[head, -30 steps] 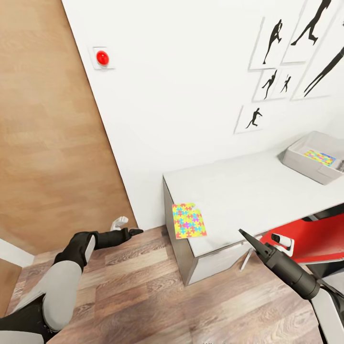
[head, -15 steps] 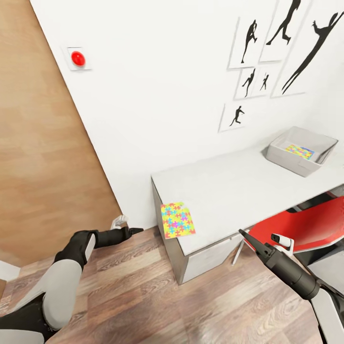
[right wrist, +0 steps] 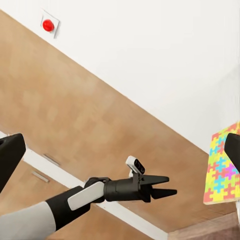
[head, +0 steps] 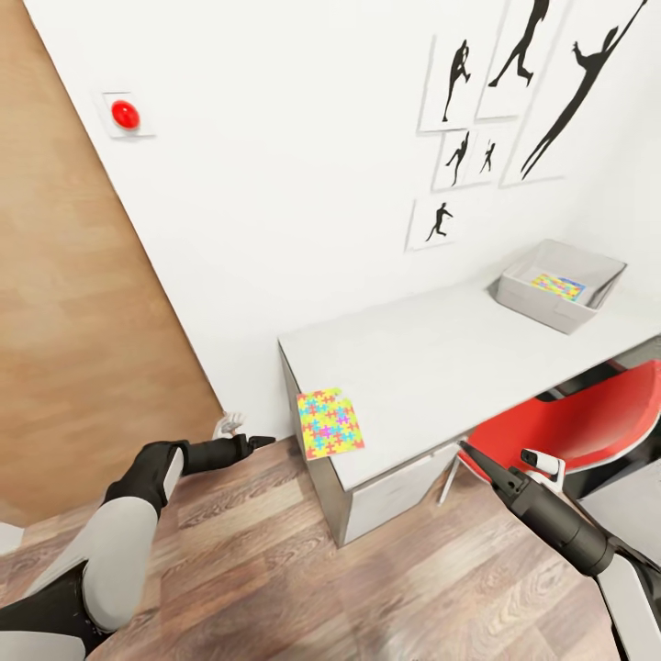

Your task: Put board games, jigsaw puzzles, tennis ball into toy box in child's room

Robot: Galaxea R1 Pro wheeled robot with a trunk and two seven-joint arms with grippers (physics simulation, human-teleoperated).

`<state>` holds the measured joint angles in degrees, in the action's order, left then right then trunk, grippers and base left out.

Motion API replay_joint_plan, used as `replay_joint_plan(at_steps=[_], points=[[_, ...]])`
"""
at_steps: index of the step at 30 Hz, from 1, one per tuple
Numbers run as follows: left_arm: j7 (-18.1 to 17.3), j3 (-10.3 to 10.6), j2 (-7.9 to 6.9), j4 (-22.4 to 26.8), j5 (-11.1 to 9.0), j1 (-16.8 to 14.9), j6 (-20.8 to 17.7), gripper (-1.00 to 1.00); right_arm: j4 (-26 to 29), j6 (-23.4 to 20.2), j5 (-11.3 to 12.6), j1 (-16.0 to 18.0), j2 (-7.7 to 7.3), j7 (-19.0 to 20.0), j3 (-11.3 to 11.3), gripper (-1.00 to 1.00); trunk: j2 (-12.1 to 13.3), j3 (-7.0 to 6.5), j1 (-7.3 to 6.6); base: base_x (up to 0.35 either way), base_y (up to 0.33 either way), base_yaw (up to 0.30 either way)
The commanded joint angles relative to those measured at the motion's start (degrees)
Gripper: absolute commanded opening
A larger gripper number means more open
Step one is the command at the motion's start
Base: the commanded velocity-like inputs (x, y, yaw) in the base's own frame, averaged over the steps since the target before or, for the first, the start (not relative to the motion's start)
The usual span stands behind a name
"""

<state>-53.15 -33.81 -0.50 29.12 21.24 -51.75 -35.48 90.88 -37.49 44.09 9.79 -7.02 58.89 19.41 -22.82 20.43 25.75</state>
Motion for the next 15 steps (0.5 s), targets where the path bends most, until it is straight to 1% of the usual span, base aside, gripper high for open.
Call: replay_joint_plan(at_steps=[1, 5, 15], points=[[-0.5, -0.5, 0.05, 0.1, 0.6, -0.1, -0.4, 1.00, 0.0, -0.4, 0.3, 0.0, -0.01, 0.0, 0.0, 1.00, -0.1, 0.08, 0.03, 0.000, 0.000, -0.179], [-0.5, -0.5, 0.05, 0.1, 0.6, -0.1, -0.4, 1.00, 0.0, -0.4, 0.2, 0.0, 0.06, 0.0, 0.0, 1.00, -0.1, 0.05, 0.03, 0.000, 0.000, -0.107], [-0.5, -0.4, 0.06, 0.1, 0.6, -0.1, -0.4, 1.00, 0.0, -0.4, 0.2, 0.0, 0.15, 0.1, -0.1, 1.00, -0.1, 0.03, 0.03, 0.000, -0.005, -0.038]])
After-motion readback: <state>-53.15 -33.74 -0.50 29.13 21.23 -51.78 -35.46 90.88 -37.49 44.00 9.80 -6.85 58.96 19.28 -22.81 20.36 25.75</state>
